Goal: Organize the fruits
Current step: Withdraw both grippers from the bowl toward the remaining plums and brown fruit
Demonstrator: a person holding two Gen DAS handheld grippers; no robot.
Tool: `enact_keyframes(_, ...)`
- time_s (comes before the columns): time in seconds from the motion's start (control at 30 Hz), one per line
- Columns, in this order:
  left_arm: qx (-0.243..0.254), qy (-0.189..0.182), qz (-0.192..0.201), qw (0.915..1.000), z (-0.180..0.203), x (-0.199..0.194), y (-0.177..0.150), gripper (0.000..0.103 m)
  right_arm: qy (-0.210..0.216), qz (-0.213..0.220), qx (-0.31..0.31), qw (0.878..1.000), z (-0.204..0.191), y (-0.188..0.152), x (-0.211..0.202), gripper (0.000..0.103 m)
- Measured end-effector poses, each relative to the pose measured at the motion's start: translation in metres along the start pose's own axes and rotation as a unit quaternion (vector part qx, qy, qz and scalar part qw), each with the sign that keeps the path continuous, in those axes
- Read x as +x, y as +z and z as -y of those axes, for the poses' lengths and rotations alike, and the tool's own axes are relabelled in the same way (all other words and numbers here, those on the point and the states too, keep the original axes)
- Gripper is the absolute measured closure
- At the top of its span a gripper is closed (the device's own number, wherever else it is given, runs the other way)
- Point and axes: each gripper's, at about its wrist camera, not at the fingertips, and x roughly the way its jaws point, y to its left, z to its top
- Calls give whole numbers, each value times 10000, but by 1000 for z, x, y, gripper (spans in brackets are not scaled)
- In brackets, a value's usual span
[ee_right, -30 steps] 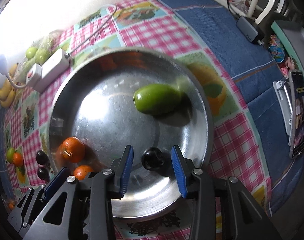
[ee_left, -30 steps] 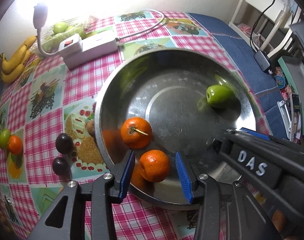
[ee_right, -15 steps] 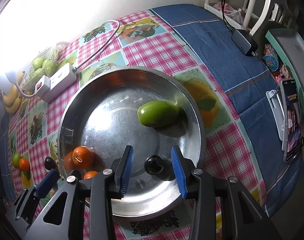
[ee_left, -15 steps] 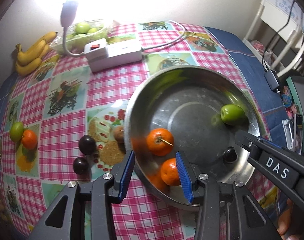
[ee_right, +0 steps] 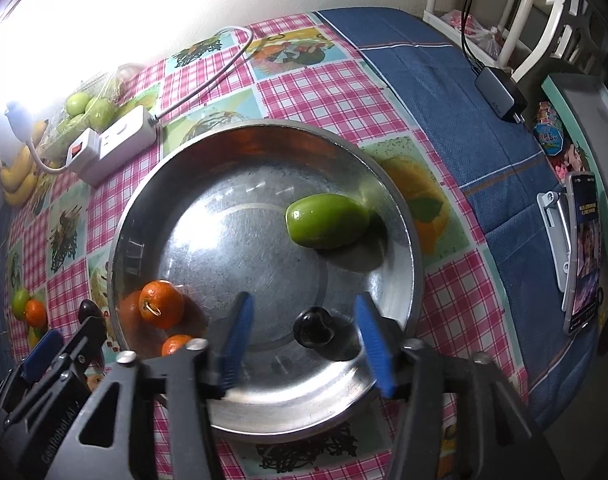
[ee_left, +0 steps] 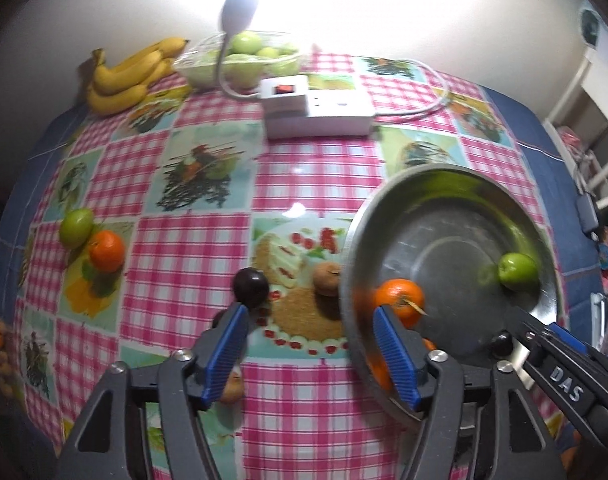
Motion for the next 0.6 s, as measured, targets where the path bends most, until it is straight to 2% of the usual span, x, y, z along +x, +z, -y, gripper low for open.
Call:
enact_keyframes(0.07,-100,79,-12,9999,-5,1,0,27,-16,7,-36,10000,-1,0,1,44)
enact_keyframes(0.1,-165,111,-18,9998,-8,2,0,25,-22,-2,-52,10000,-1,0,1,38)
enact_keyframes(0.17,-261,146,-26,9996,-11,3,0,23,-36,-26,-90,9999,-2,0,3,32)
enact_keyframes(0.27,-355,222,3,9991,-15,2,0,18,-42,-34,-122,9999,-5,0,4,32)
enact_keyframes(0.37,-456,287,5,9985,-20,3,0,10,-51,-25,-143,9999,-5,-1,6,20)
enact_keyframes(0.43,-530,325,5,9981,-22,4,0,6,-46,-23,-148,9999,-5,-1,6,20)
enact_keyframes(0.6,-624,410,34,9972,-27,3,0,2,-57,-45,-150,9999,-5,-2,7,17)
